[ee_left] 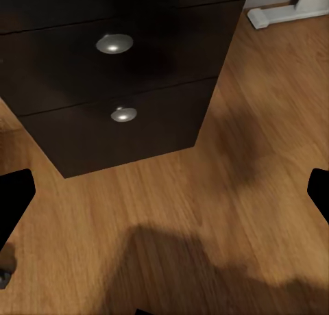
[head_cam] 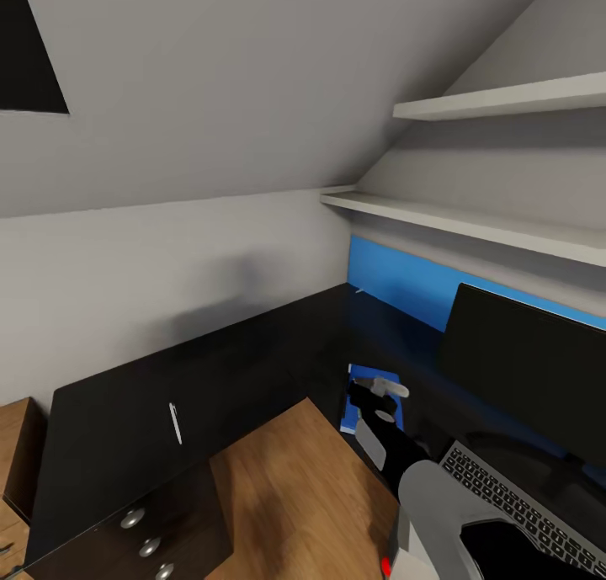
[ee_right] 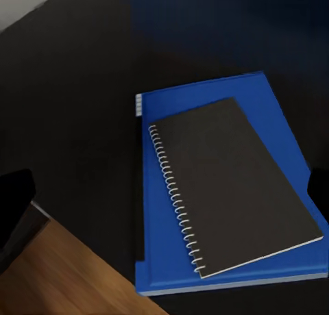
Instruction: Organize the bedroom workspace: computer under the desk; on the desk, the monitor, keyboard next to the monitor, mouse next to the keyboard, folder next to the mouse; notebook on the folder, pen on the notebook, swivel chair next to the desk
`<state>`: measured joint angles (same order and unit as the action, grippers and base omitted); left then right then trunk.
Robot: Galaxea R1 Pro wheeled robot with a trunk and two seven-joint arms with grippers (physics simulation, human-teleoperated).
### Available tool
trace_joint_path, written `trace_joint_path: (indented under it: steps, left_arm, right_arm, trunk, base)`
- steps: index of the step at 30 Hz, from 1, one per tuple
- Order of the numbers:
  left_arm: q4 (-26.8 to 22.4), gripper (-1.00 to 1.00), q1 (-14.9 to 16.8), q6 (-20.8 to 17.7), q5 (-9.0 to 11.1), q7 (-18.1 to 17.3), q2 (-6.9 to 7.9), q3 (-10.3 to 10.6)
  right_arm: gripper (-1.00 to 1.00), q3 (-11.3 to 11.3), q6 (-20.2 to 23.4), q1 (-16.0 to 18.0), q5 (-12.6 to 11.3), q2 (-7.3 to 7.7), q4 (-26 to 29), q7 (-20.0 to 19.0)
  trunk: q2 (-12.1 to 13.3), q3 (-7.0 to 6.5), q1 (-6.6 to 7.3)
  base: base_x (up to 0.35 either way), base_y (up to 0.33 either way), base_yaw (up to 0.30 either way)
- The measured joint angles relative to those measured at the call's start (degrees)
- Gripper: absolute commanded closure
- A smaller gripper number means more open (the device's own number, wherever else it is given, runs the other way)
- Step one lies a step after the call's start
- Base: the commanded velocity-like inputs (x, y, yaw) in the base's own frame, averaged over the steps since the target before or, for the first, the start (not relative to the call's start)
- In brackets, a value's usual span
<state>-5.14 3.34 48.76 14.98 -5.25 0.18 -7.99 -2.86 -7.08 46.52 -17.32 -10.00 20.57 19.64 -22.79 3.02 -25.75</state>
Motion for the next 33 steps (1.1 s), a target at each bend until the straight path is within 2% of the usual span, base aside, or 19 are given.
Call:
trace_joint_path:
  steps: [7, 11, 20, 21, 25, 33]
  left_arm:
    - [0.0, -1.00, 0.0, 0.0, 0.0, -0.1, 0.00, 0.0]
    - [0.0, -1.00, 0.0, 0.1, 0.0, -0.1, 0.00, -0.1]
    - [0.0, -1.00, 0.0, 0.1, 0.0, -0.1, 0.00, -0.1]
    - [0.0, -1.00, 0.0, 0.1, 0.0, -0.1, 0.00, -0.1]
    - [0.0, -1.00, 0.0, 0.1, 0.0, -0.1, 0.00, -0.1]
    - [0.0, -1.00, 0.0, 0.1, 0.0, -0.1, 0.00, -0.1]
  right_arm:
    - [-1.00, -1.3, 0.0, 0.0, 0.0, 0.00, 0.6, -0.2]
    - [-1.00, -3.0, 0.0, 0.0, -0.1, 0.00, 0.5, -0.2]
    - [-1.00, -13.2, -0.1, 0.0, 0.9, 0.00, -0.8, -0.4]
    - [-1.00, -13.7, -0.1, 0.0, 1.0, 0.00, -0.9, -0.4]
    - [-1.00, -15.2, -0.1, 0.0, 1.1, 0.00, -1.3, -0.5]
    - [-1.00, -15.8, -0.1, 0.0, 1.1, 0.00, -1.5, -0.5]
  trunk:
    - [0.0, 0.00, 0.00]
    - [0.0, 0.02, 0.00]
    - [0.0, 0.48, 0.00]
    - [0.0, 0.55, 0.00]
    - [0.0, 0.82, 0.00]
    - [0.0, 1.39, 0.00]
  base:
    - [0.000, 0.000, 0.102]
    - [0.000, 0.000, 0.222]
    - [0.000, 0.000, 0.211]
    - [0.000, 0.000, 0.198]
    - [0.000, 0.000, 0.196]
    - [0.000, 0.000, 0.195]
